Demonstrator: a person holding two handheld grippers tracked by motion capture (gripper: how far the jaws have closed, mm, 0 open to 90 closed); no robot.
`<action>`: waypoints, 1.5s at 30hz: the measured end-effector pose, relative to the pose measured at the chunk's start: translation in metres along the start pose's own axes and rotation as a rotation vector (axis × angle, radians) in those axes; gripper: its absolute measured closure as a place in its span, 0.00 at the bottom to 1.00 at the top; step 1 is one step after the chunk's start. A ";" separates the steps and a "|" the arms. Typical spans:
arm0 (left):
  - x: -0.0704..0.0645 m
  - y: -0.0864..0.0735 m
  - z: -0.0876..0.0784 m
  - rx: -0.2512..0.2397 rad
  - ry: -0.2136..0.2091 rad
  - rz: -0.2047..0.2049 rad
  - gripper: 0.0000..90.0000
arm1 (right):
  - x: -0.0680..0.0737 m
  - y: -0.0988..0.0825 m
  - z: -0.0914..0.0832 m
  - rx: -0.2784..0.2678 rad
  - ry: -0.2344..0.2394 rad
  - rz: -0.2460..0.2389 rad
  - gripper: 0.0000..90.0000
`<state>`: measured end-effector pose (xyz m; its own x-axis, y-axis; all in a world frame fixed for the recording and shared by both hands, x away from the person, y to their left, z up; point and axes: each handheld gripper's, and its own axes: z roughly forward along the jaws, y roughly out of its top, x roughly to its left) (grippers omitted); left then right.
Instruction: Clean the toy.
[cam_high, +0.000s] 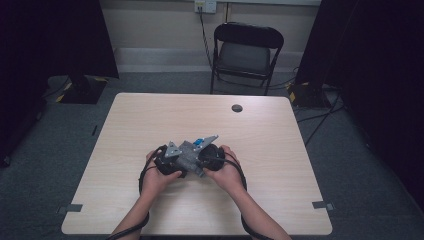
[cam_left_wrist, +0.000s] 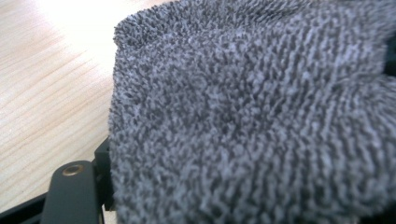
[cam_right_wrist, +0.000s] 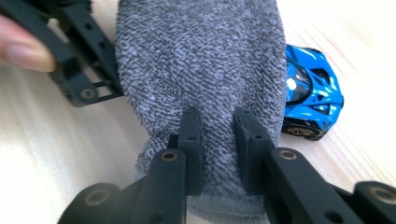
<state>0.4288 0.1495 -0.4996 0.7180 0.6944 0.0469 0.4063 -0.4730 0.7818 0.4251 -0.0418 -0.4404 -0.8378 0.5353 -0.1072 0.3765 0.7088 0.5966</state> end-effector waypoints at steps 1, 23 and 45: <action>0.000 0.000 0.000 0.000 -0.002 -0.001 0.27 | -0.003 -0.001 0.002 0.006 0.006 0.017 0.83; 0.000 0.000 0.000 0.007 -0.008 0.000 0.27 | -0.035 -0.004 0.011 0.042 -0.028 0.109 0.83; 0.000 0.000 0.000 0.006 -0.007 -0.006 0.27 | -0.056 -0.011 0.012 0.034 -0.088 0.204 0.83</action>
<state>0.4290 0.1495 -0.4996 0.7196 0.6934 0.0384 0.4135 -0.4722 0.7785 0.4721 -0.0737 -0.4502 -0.7058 0.7061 -0.0575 0.5489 0.5964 0.5857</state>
